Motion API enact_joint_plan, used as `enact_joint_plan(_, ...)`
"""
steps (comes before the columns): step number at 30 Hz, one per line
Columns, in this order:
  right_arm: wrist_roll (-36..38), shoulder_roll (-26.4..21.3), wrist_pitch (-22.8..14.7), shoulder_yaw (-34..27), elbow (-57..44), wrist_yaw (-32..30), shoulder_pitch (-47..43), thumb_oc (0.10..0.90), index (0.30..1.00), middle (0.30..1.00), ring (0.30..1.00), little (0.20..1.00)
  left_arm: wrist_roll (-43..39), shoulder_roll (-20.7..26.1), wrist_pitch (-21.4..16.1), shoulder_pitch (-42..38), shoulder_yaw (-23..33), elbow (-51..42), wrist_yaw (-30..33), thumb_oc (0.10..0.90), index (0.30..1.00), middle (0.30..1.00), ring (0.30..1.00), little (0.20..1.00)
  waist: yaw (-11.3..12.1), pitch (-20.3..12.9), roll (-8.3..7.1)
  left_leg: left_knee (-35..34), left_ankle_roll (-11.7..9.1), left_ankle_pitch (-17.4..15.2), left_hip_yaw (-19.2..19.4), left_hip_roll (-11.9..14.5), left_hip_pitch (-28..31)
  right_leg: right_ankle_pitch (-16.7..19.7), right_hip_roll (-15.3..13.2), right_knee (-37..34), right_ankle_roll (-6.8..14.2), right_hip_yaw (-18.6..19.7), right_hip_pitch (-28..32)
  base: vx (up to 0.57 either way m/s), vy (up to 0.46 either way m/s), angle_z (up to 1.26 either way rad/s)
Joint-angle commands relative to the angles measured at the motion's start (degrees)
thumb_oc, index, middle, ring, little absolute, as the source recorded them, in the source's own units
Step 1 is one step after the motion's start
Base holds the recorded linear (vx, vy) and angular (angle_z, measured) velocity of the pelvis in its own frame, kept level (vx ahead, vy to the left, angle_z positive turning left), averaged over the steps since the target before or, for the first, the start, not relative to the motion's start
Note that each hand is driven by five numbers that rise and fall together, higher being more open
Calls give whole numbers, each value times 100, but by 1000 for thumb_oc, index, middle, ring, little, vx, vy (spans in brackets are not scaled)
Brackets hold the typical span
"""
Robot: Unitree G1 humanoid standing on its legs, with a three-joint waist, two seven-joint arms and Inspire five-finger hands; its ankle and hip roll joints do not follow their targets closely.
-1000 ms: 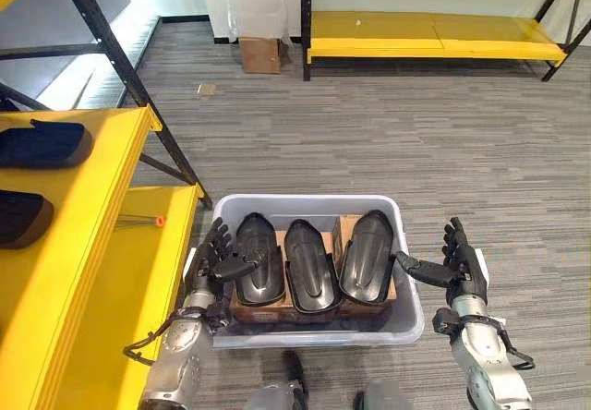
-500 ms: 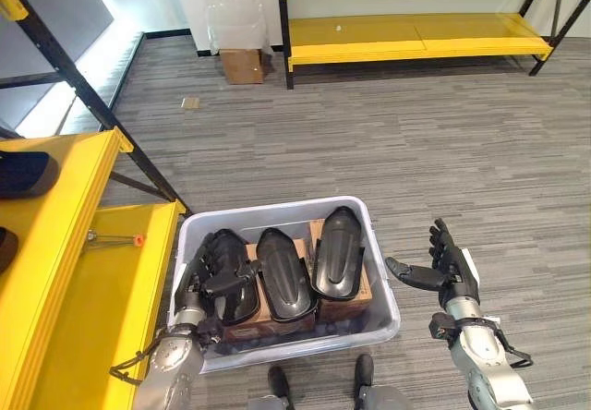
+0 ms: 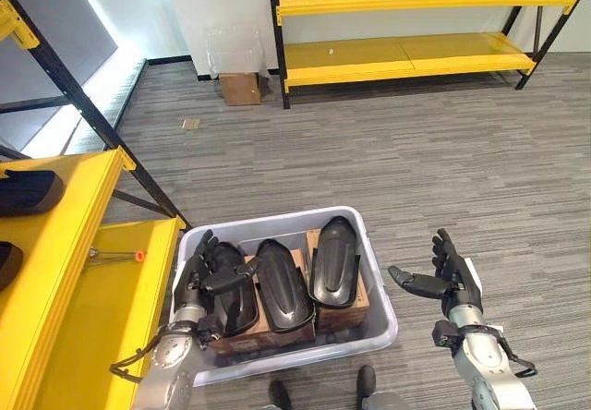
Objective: Move parts from the plastic box to the shelf.
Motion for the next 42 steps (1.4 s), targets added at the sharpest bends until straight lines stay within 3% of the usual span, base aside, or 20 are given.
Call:
enact_joint_plan(1,-54,-117,-453,-121,-412,-9,-417,900,1000,1000,1000,1000,416,234,-569,-405,220,-280,1,900,1000,1000,1000,1000,36,-284,-92,-10,31,-582,-75,40,206,-500,-260,223,336,-62,76,0,0,0)
enact_joint_plan(5,-44,-175,-486,-250,-464,-38,-414,900,1000,1000,1000,1000,777,386,-507,-371,427,-328,93,900,1000,1000,1000,1000,61,-295,-66,-10,21,-571,-125,34,188,-545,-246,215,319,-75,112,28,8,0)
enact_joint_plan(10,-46,-280,-429,-422,-502,-16,-442,900,1000,1000,1000,1000,2050,831,-368,-271,698,-268,-92,900,1000,1000,1000,1000,68,-307,8,-10,-10,-547,-167,25,145,-591,-238,209,306,-72,117,14,26,1)
enact_joint_plan(14,-98,-408,-323,-586,-619,4,-400,900,1000,1000,1000,1000,2562,1338,-228,-160,945,-232,-725,900,1000,1000,1000,1000,37,-276,104,-10,-16,-522,-156,-5,117,-627,-263,253,303,-37,84,14,85,1)
enact_joint_plan(15,-43,-483,-301,-717,-628,-65,-410,900,1000,1000,1000,1000,3218,1669,-182,-54,1022,-300,-946,900,1000,1000,1000,1000,21,-242,157,-10,-26,-517,-155,-20,106,-649,-285,282,312,-20,72,-14,90,2)
enact_joint_plan(21,34,-689,-314,-1164,-485,-185,-485,900,1000,1000,1000,1000,3399,2426,-237,140,1320,-493,-1030,900,1000,1000,1000,1000,32,-198,280,-10,-18,-490,-176,-65,12,-645,-324,303,341,-25,-6,-15,54,2)
enact_joint_plan(25,22,-717,-321,-1455,-534,-33,-338,900,1000,1000,1000,1000,3863,2806,-431,404,1595,-664,-1629,900,1000,1000,1000,1000,0,-166,337,-10,-11,-519,-166,-113,32,-661,-358,309,381,-16,8,-7,39,2)
enact_joint_plan(27,98,-748,-287,-1538,-548,26,-330,900,1000,1000,1000,1000,3871,2970,-342,444,1512,-906,-1950,900,1000,1000,1000,1000,-5,-142,377,-10,5,-490,-177,-129,-26,-665,-371,379,380,0,-73,-31,36,1)
enact_joint_plan(32,-8,-683,-354,-1486,-479,2,-381,900,1000,1000,1000,1000,3557,2983,-148,348,1413,-1068,-1816,900,1000,1000,1000,1000,-5,-128,402,-10,9,-492,-182,-152,-59,-652,-358,345,387,24,-88,-6,5,0)
enact_joint_plan(34,-76,-639,-449,-1481,-499,-76,-369,900,1000,1000,1000,1000,3369,2903,-106,372,1467,-1041,-1299,900,1000,1000,1000,1000,-1,-131,379,-10,9,-503,-180,-152,-39,-637,-354,308,398,20,-57,0,0,0)
enact_joint_plan(36,-271,-607,-631,-1487,-574,-201,-352,900,1000,1000,1000,1000,3065,2762,-309,318,1536,-916,-658,900,1000,1000,1000,1000,5,-153,343,-10,15,-540,-184,-148,-4,-665,-346,282,404,4,-4,0,0,0)
enact_joint_plan(42,-703,-544,-944,-1556,-895,-342,-336,900,1000,1000,1000,1000,2220,2030,-924,160,1711,-786,-477,900,1000,1000,1000,1000,72,-192,194,-10,1,-517,-234,-88,-6,-686,-293,310,349,-21,21,7,-52,2)
